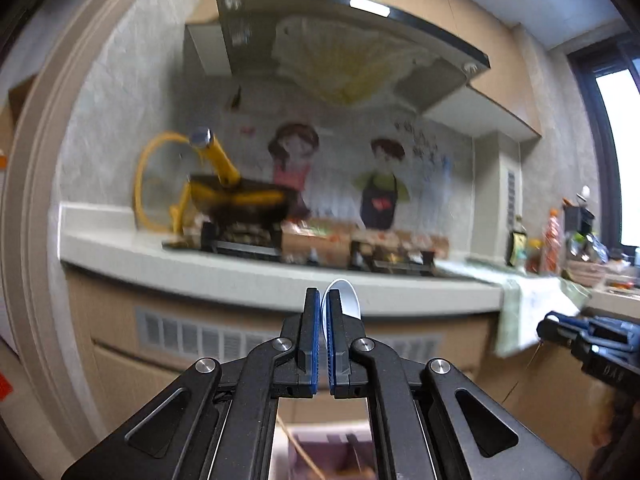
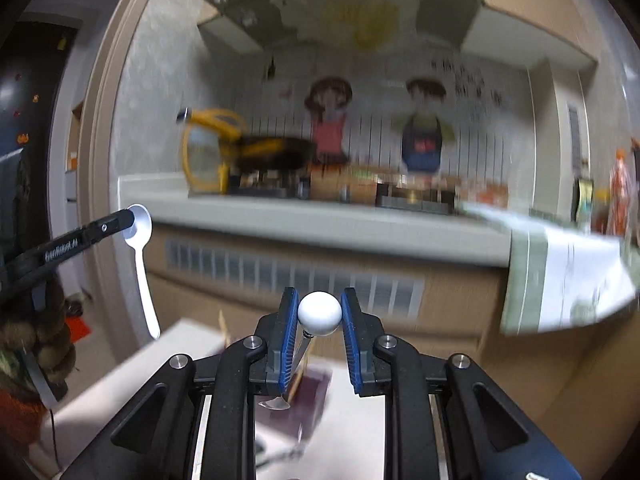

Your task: Organize utensils

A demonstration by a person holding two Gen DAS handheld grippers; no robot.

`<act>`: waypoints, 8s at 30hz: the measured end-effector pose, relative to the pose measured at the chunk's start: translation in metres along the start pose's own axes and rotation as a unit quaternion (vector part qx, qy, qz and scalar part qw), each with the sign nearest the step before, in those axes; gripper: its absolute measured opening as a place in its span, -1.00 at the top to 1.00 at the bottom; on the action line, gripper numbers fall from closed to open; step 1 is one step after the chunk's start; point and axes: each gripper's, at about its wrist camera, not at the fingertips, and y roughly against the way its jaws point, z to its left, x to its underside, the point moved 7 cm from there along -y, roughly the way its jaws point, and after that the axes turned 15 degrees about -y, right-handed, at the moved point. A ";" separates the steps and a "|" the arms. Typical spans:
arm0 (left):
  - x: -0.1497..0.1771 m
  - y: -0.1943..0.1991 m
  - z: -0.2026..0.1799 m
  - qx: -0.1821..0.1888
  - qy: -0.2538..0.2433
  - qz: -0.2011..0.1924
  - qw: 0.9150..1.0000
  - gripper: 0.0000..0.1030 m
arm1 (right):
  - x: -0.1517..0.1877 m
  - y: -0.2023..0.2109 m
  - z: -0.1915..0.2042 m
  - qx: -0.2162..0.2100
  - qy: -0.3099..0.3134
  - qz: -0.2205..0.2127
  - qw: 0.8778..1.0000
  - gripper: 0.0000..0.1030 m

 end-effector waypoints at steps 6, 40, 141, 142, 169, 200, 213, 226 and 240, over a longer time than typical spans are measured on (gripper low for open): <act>0.037 -0.045 0.000 -0.013 -0.019 0.016 1.000 0.94 | 0.002 -0.057 0.008 0.013 0.004 0.037 0.999 0.61; 0.280 0.003 -0.028 0.122 0.074 0.335 0.931 0.25 | 0.239 -0.089 -0.009 0.092 0.021 0.270 0.958 0.48; 0.311 0.002 -0.181 0.239 -0.087 0.467 0.847 0.76 | 0.267 -0.011 -0.064 0.072 -0.128 0.259 0.955 0.78; 0.308 0.006 -0.174 0.233 -0.061 0.467 0.851 0.76 | 0.264 -0.008 -0.062 0.071 -0.128 0.254 0.956 0.78; 0.225 0.098 -0.080 0.157 0.063 0.343 0.924 0.90 | 0.259 0.025 -0.030 0.059 -0.105 0.263 0.957 0.78; 0.312 0.106 -0.101 0.112 -0.092 0.413 0.899 0.42 | 0.313 0.022 -0.022 0.055 -0.064 0.317 0.945 0.71; 0.292 0.095 -0.065 0.183 0.016 0.389 0.903 0.27 | 0.327 0.000 -0.014 0.056 -0.064 0.355 0.931 0.43; 0.320 0.006 -0.082 0.169 -0.045 0.477 0.861 0.47 | 0.267 -0.032 -0.010 0.009 -0.036 0.301 0.953 0.83; 0.306 -0.008 -0.086 0.149 -0.043 0.457 0.876 0.76 | 0.253 -0.053 -0.023 -0.007 -0.069 0.269 0.961 0.83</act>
